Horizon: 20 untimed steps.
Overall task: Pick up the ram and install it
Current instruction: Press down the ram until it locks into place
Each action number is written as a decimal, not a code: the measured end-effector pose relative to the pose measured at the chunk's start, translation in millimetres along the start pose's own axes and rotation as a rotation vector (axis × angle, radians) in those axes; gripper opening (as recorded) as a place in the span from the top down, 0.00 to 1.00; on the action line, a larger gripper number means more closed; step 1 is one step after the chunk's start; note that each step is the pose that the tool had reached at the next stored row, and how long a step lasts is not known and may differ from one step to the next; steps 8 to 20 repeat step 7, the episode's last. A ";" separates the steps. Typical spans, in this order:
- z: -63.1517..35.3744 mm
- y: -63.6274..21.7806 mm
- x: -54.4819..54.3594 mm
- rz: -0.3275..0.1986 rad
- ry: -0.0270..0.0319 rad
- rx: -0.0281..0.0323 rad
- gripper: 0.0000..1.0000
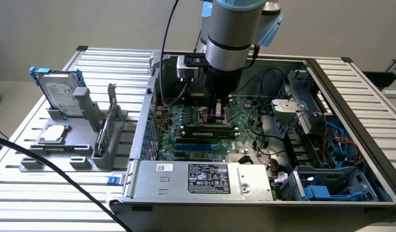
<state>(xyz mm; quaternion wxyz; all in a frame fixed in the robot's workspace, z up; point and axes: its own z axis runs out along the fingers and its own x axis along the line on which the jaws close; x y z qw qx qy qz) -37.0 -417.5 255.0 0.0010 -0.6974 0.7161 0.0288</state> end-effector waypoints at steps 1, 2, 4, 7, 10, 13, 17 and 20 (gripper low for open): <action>0.0 0.0 0.0 0.000 0.0001 -0.0001 0.89; 0.0 0.0 0.0 0.000 0.0000 0.0000 0.89; 0.0 0.0 0.0 0.000 0.0000 0.0000 0.89; 0.0 0.0 0.0 0.000 0.0000 0.0000 0.89; 0.0 0.0 0.0 0.000 0.0000 0.0000 0.89; 0.0 0.0 0.0 0.000 0.0000 0.0000 0.89; 0.0 0.0 0.0 0.000 0.0000 0.0000 0.89; 0.0 0.0 0.0 0.000 0.0000 0.0000 0.89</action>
